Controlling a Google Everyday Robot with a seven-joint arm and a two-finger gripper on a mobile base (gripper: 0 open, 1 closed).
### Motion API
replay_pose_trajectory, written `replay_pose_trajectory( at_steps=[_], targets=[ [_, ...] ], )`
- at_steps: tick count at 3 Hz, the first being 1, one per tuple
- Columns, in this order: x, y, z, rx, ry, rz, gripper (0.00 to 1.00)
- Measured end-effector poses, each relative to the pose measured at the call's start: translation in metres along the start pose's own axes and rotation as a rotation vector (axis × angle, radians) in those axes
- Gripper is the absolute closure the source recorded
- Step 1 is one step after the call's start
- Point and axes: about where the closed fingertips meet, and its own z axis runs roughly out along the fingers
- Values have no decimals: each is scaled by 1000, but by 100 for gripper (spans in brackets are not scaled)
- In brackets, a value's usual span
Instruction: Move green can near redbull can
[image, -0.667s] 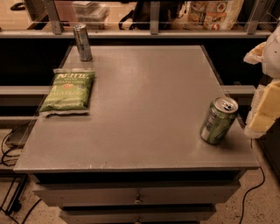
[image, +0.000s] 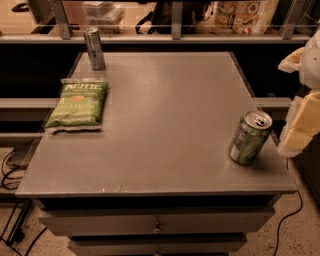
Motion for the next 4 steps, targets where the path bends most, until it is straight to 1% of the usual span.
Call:
replay_pose_trajectory(
  at_steps=[1,2,3,4],
  targets=[
    [-1,-3,18,-17,-65,31,0],
    [-4,-5,46,-26,-100,47,0],
    [-3,-6,72,-53,-115,75,0],
    [-8,1,91,-91,-117,70,19]
  ],
)
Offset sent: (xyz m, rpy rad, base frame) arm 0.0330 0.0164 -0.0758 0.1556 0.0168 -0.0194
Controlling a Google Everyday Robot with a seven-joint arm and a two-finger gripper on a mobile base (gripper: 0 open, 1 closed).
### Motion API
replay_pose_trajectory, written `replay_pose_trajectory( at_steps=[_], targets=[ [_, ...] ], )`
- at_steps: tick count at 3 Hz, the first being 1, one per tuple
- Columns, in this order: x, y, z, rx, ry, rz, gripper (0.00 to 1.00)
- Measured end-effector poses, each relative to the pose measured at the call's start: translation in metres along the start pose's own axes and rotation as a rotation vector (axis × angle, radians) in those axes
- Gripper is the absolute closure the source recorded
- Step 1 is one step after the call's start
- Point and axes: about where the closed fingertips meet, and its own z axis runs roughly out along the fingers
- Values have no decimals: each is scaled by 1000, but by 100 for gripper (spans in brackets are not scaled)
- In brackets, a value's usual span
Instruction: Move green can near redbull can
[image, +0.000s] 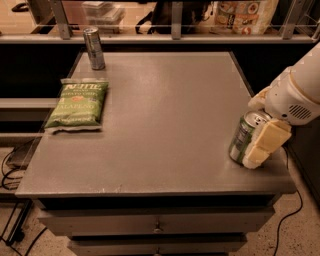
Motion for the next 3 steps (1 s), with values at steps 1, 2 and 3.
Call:
replay_pose_trajectory(
  at_steps=[1,2,3],
  targets=[
    [-5,3,6,-3,2,-2,42],
    [-16,3,1,8,0,-22,64],
    [-42,-8,-12,15,-37,-43,88]
  ],
)
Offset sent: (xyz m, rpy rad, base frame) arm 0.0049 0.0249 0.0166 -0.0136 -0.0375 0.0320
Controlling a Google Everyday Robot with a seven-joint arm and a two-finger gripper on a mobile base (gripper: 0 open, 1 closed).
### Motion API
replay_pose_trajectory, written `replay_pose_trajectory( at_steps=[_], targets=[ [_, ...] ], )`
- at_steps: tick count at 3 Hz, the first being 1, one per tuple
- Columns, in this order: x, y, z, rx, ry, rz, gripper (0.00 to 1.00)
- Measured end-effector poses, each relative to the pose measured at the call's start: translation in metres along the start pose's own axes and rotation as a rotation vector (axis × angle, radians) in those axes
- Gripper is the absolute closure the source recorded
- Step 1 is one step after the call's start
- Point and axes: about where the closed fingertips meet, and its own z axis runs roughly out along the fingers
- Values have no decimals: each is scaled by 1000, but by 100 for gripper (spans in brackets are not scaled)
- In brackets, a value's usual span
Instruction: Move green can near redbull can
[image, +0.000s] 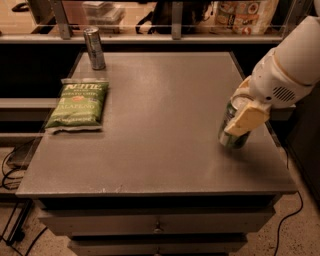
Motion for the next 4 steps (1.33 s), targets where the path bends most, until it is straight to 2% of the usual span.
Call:
replay_pose_trajectory(
  at_steps=[1,2,3,4],
  targets=[
    [-45,-26,-21,31,-74,-52,100],
    [-97,-51,-47,76,-152,-142,100],
    [-110,-57,-63,108,-178,-156,100],
    [-110,-56,-62,107,-177,-156,100]
  ],
)
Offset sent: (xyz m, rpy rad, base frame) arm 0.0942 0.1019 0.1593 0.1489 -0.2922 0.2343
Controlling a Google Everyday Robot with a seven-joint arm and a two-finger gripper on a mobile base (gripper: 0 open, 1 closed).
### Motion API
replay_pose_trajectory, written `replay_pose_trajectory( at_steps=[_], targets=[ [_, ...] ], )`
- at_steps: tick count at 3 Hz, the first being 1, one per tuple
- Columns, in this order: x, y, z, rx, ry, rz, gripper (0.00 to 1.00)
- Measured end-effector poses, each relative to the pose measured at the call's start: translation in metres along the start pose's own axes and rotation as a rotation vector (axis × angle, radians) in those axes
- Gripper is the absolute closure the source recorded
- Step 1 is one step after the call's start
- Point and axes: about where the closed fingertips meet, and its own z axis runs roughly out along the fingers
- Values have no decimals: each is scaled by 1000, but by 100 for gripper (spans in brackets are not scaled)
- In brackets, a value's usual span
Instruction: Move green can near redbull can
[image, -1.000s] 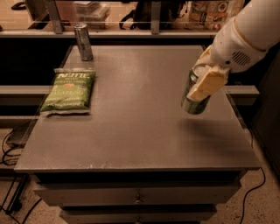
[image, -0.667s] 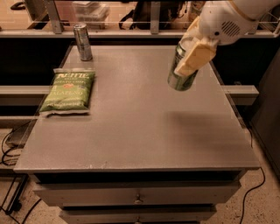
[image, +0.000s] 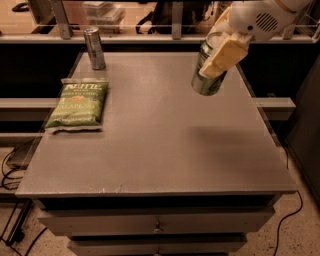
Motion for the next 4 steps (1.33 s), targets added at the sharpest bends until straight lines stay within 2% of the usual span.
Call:
replay_pose_trajectory(
  at_steps=[1,2,3,4],
  targets=[
    [-8,-9,5,31,-29,19,100],
    [-27,-32,18,81,-99,52,100],
    [-50,-56,43,98,-116,42,100],
    [-76,-76,84,88,-108,10,100]
  ],
)
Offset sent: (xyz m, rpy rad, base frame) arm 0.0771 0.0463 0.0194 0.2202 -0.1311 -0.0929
